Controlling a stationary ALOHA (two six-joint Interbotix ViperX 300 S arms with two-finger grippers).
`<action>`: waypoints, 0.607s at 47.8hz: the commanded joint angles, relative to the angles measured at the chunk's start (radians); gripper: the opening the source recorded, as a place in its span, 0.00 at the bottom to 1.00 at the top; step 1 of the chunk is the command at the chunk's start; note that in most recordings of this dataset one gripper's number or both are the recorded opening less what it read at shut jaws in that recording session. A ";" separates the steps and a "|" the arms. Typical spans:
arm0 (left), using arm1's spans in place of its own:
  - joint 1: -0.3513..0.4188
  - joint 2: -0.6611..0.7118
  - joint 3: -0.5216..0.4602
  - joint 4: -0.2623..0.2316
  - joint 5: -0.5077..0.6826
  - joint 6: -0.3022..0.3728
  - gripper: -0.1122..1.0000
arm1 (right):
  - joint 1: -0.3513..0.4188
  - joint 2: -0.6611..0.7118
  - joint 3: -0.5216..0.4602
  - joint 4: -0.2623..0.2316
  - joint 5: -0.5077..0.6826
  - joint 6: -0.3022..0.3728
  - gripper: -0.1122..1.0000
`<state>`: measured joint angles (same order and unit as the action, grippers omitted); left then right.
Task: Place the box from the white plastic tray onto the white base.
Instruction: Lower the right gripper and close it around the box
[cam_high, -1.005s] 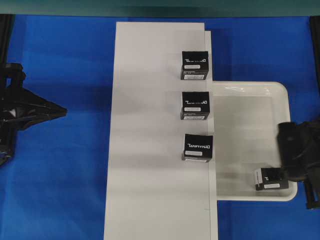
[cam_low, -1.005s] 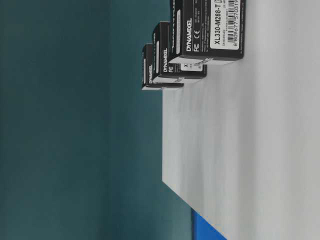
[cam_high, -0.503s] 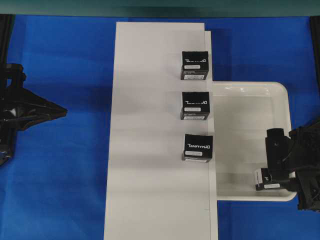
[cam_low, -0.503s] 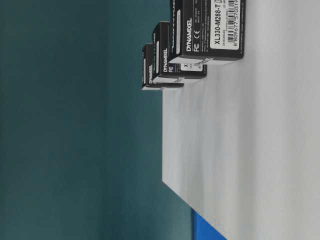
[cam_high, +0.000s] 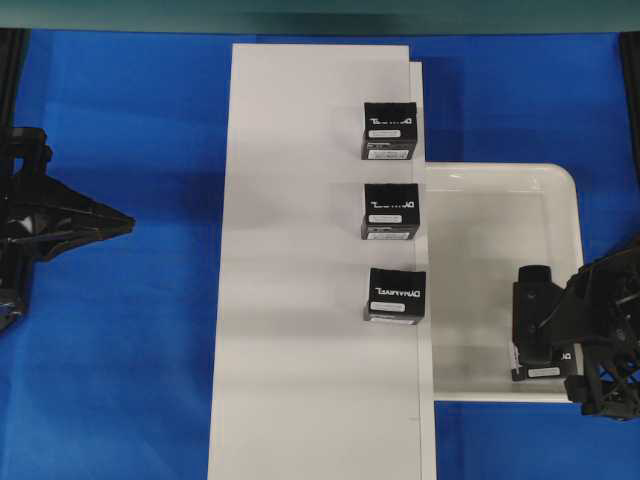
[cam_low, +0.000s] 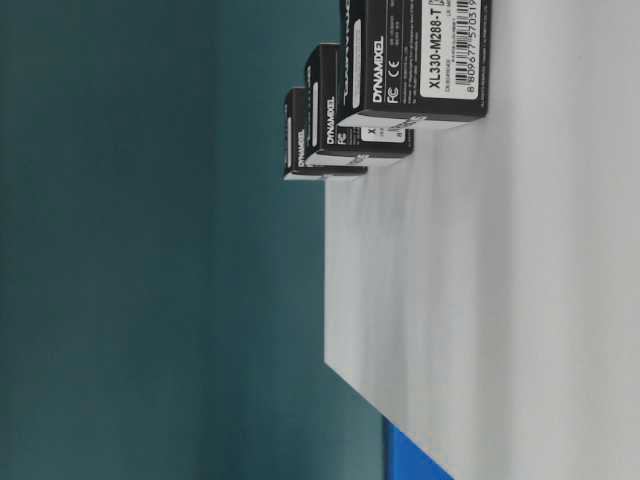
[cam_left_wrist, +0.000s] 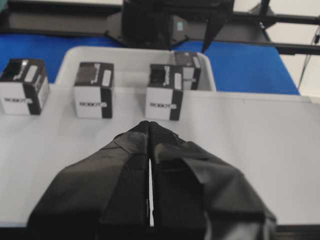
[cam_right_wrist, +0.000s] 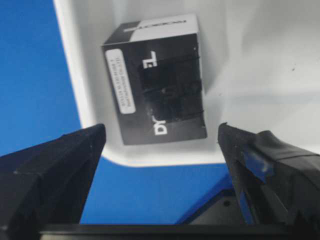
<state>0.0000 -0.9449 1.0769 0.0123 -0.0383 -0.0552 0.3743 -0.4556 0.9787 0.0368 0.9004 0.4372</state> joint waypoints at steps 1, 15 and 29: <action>0.002 0.006 -0.026 0.002 -0.005 -0.002 0.08 | -0.003 0.023 -0.002 -0.006 -0.028 0.002 1.00; 0.002 0.006 -0.026 0.002 -0.005 -0.003 0.08 | -0.002 0.091 0.003 -0.012 -0.114 -0.006 1.00; 0.003 0.006 -0.025 0.002 -0.005 -0.005 0.08 | -0.002 0.150 0.041 -0.018 -0.187 -0.020 1.00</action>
<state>0.0000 -0.9449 1.0769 0.0123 -0.0383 -0.0583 0.3743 -0.3191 1.0186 0.0199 0.7271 0.4188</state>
